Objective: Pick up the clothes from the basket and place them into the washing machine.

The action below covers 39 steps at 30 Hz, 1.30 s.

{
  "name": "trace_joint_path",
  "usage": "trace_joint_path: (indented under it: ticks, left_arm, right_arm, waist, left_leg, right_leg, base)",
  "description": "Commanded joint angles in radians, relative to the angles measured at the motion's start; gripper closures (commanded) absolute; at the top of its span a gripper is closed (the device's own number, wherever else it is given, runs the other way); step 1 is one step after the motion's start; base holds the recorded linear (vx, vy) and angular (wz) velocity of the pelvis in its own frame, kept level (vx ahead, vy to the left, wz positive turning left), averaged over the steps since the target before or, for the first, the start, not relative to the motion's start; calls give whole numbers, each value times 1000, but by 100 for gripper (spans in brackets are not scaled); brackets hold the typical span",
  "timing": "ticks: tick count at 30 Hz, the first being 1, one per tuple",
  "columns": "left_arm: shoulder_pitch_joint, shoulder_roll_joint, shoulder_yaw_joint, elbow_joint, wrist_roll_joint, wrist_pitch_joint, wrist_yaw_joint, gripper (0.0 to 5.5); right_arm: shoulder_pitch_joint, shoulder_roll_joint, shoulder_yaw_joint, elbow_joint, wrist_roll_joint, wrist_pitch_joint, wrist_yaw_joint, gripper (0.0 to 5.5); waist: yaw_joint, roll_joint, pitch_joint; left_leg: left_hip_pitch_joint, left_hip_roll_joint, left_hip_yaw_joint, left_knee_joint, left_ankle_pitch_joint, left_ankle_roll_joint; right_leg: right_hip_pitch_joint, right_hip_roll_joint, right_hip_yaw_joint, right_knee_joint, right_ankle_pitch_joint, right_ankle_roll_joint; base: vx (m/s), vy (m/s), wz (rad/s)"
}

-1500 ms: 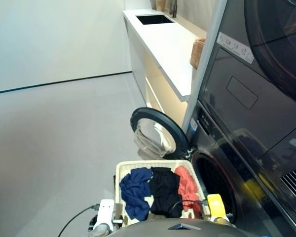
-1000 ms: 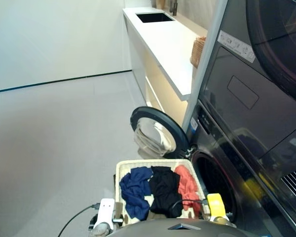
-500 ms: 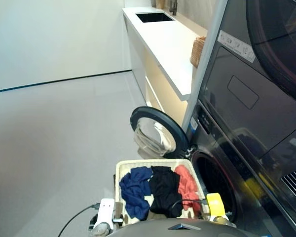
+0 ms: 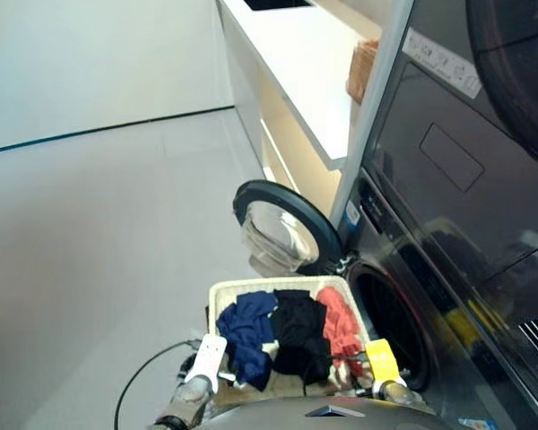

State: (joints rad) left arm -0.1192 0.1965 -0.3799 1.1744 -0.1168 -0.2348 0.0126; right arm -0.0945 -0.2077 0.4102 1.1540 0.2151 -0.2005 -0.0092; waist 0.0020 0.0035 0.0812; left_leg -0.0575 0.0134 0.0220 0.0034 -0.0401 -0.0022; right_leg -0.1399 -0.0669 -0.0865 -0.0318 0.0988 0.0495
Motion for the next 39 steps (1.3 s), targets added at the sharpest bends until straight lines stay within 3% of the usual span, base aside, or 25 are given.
trace_joint_path:
  ticks: [1,7,12,16,17,20,30,34,39]
  left_arm:
    - [-128,9,-15,-6,-11,-52,39,0]
    - [-214,25,-54,-35,7,-58,76,0]
    - [-317,51,-67,-60,-10,-59,127,0]
    - [-366,70,-53,-63,-37,-64,150,0]
    - [-395,86,-47,-69,-46,-66,164,0]
    - [-455,112,-40,-68,-60,-66,184,0]
    - [-617,220,-2,-61,-93,-66,252,0]
    - [-647,237,32,-42,-143,-67,259,0]
    - [-706,269,20,-26,-172,-54,234,0]
  right_arm:
    - [-87,-24,51,-99,65,-56,0,0]
    - [-151,-44,71,-184,85,-74,-24,0]
    - [-227,-60,62,-282,151,-101,-55,0]
    - [-263,-64,59,-324,182,-116,-69,0]
    - [-283,-70,59,-359,188,-127,-75,0]
    - [-321,-80,55,-395,206,-144,-91,0]
    - [-428,-93,83,-508,236,-185,-102,0]
    - [-433,-90,89,-529,245,-194,-101,0]
    - [-439,-91,94,-556,269,-201,-92,0]
  waist:
    - [-17,-42,67]
    - [-29,-38,92]
    - [-49,-34,114]
    - [-59,-34,119]
    - [-61,-31,124]
    - [-73,-28,123]
    - [-97,-25,119]
    - [-107,-24,116]
    - [-120,-22,111]
  left_leg:
    - [-186,-43,40,120,18,3]
    - [-346,-38,39,203,6,11]
    - [-519,-32,45,294,-4,14]
    - [-609,-27,43,351,-15,11]
    - [-648,-17,37,394,-56,6]
    - [-744,-12,35,472,-75,2]
    - [-975,20,31,661,-145,6]
    - [-1023,23,34,685,-155,9]
    - [-1075,21,33,675,-149,11]
  right_leg:
    - [-104,3,27,101,-13,40]
    - [-274,12,32,196,-36,27]
    - [-443,6,32,280,-48,24]
    - [-525,5,27,325,-59,20]
    - [-564,9,29,362,-88,27]
    - [-650,5,24,419,-95,27]
    - [-877,18,27,571,-130,19]
    - [-930,24,28,592,-136,17]
    - [-977,29,32,575,-124,16]
  base:
    - [-159,0,-36]
    - [-63,12,3]
    - [-64,33,-3]
    - [-27,7,-18]
    - [0,0,0]
    - [0,0,0]
    - [0,0,0]
    - [0,0,0]
    - [0,0,0]
